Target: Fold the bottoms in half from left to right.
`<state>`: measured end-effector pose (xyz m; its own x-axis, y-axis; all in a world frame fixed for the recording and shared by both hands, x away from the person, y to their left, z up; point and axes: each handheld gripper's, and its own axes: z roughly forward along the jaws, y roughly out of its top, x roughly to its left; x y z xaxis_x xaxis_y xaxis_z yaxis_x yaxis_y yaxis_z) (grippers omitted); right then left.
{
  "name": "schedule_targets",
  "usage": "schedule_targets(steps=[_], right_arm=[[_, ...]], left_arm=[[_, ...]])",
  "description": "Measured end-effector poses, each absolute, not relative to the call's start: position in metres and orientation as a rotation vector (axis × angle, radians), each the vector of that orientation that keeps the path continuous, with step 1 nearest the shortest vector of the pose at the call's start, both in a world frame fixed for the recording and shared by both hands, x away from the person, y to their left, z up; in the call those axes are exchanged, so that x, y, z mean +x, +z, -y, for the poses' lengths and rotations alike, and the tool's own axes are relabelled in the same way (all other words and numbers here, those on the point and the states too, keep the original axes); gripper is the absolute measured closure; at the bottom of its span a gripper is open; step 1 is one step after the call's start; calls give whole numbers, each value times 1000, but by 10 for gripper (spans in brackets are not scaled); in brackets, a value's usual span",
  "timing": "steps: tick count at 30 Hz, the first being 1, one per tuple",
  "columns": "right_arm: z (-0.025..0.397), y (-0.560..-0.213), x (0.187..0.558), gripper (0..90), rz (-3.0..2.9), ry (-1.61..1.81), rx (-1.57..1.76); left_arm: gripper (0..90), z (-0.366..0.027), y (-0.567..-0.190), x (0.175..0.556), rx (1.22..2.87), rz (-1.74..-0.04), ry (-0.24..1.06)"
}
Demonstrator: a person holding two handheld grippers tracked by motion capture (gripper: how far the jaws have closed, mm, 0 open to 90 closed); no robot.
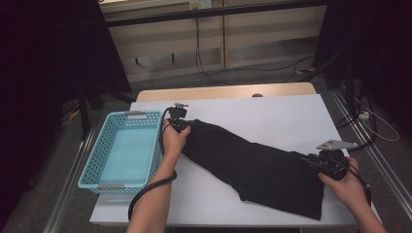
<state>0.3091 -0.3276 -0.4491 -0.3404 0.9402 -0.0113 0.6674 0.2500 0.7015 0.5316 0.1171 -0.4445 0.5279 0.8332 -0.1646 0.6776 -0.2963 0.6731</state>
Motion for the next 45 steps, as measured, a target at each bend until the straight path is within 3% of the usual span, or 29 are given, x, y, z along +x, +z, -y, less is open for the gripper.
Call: schedule_targets(steps=[4, 6, 8, 12, 14, 20, 23, 25, 26, 29, 42, 43, 45], right_arm=[[329, -453, 311, 747, -2115, 867, 1487], [329, -452, 312, 886, -2145, 887, 1478], [331, -452, 313, 900, -2130, 884, 1491], [337, -450, 314, 879, -2111, 891, 1509], [337, -449, 313, 755, -2083, 877, 1473], [343, -446, 322, 635, -2027, 895, 1504], [345, -454, 326, 517, -2046, 877, 1558], [345, -456, 326, 570, -2046, 881, 1559], [345, -456, 325, 688, -2055, 889, 1558], [347, -455, 324, 883, -2092, 960, 1588], [370, -447, 312, 889, -2038, 967, 1641], [368, -447, 313, 865, -2036, 978, 1626], [361, -446, 313, 761, -2041, 953, 1589]], left_arm=[[861, -120, -443, 532, 2051, -1238, 286], [862, -122, -442, 531, 2046, -1245, 295], [864, -126, -440, 531, 2040, -1257, 301], [864, -130, -441, 531, 2032, -1268, 294], [863, -130, -442, 531, 2030, -1265, 288], [859, -131, -443, 531, 2028, -1261, 289], [856, -131, -441, 532, 2019, -1260, 289], [857, -132, -441, 532, 2013, -1262, 285], [857, -131, -441, 531, 2015, -1262, 287], [856, -130, -442, 531, 2023, -1252, 291], [846, -127, -440, 530, 2020, -1208, 309], [828, -126, -440, 530, 2027, -1196, 347], [630, -126, -440, 531, 2018, -1202, 379]])
